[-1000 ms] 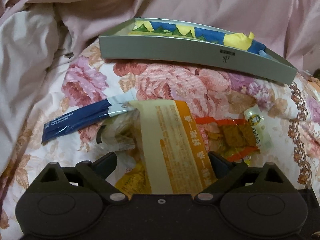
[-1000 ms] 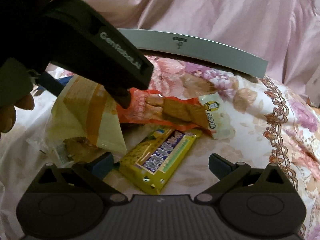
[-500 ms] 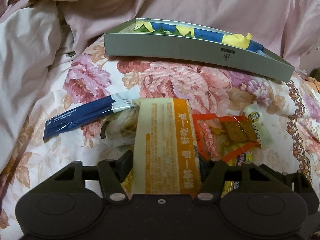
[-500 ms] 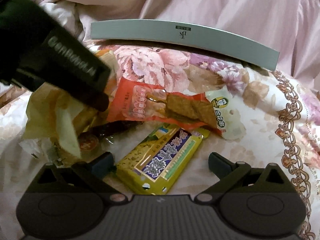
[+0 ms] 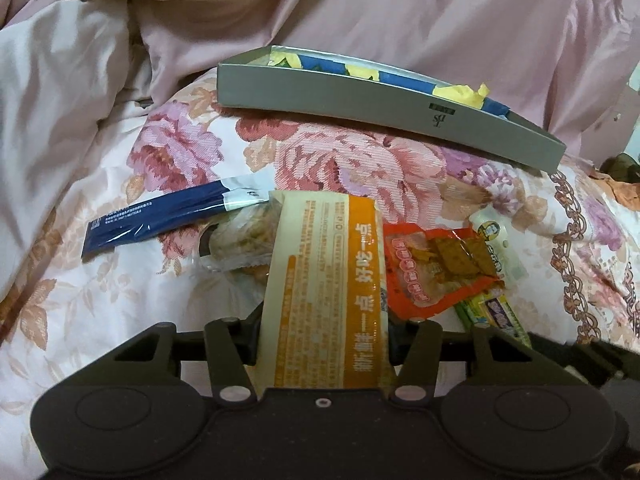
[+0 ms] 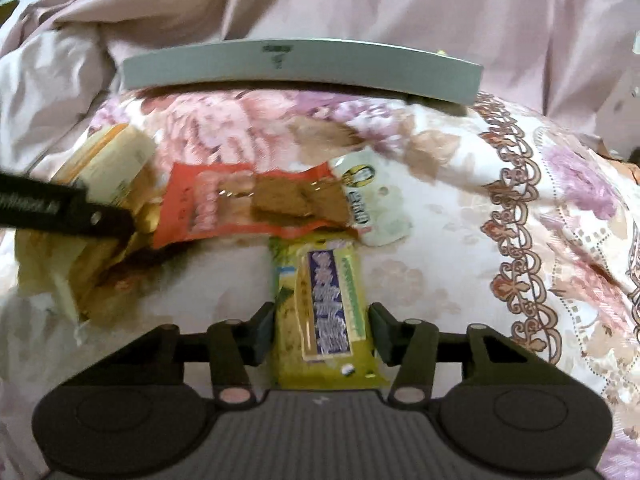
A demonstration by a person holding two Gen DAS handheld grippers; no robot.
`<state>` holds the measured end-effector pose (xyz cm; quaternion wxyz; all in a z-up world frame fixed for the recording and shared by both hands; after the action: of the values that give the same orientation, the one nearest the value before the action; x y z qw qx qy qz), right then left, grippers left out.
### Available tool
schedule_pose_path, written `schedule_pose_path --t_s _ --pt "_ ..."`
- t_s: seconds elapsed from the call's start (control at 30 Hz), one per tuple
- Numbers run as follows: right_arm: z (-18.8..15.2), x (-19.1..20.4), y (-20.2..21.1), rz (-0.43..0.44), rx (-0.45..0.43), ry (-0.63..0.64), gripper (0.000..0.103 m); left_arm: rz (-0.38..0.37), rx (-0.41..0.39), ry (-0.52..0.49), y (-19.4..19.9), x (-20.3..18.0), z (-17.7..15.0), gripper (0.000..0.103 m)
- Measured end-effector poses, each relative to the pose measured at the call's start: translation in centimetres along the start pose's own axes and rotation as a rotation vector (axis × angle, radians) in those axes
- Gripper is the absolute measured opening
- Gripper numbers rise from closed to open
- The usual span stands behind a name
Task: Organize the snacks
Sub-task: 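Grasp the cream-and-orange biscuit packet with the left tool while the right tool grasps the yellow-green biscuit bar, then lift both held packets and carry them over the grey box tray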
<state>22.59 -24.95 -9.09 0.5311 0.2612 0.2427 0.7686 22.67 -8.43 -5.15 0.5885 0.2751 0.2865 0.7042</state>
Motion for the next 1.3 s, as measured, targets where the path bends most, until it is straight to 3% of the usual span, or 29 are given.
schedule_pose_path --t_s 0.07,0.2,0.33,0.57,0.7,0.9,1.3 --pt "0.1 -0.3 -0.6 0.005 -0.015 -0.011 0.064 -0.004 -0.003 0.002 0.0 0.1 0.0 0.055" --pt "0.1 0.1 -1.3 -0.018 -0.046 0.031 0.067 -0.004 -0.005 -0.008 -0.1 0.0 -0.1 0.055" --pt "-0.1 0.2 -0.6 -0.009 -0.042 0.011 0.055 0.005 -0.020 -0.008 0.3 -0.1 -0.3 0.054" --pt "-0.9 1.5 0.5 -0.019 -0.015 0.055 0.052 0.011 -0.053 -0.035 2.1 -1.3 -2.2 0.051" --pt "-1.2 2.9 1.5 -0.083 -0.023 0.175 0.052 0.008 -0.061 -0.036 3.1 -1.5 -3.4 0.051" --pt "-0.7 4.7 3.8 -0.213 -0.112 0.376 0.052 0.010 -0.071 0.008 4.4 -0.8 -3.6 0.051" --pt "2.8 4.0 6.7 -0.262 -0.334 0.364 0.052 0.002 -0.178 0.029 6.3 -1.2 0.2 0.051"
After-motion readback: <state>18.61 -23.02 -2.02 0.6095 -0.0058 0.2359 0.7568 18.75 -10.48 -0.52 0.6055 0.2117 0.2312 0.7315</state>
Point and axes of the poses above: each gripper's, at about its wrist camera, not at the fingertips, and y roughly against the way its jaws point, x to its left, z to its top, the point moved 5 cm from there along -y, roughly the way its jaws point, and after that the axes turned 15 degrees about z, right-handed, at the moved point
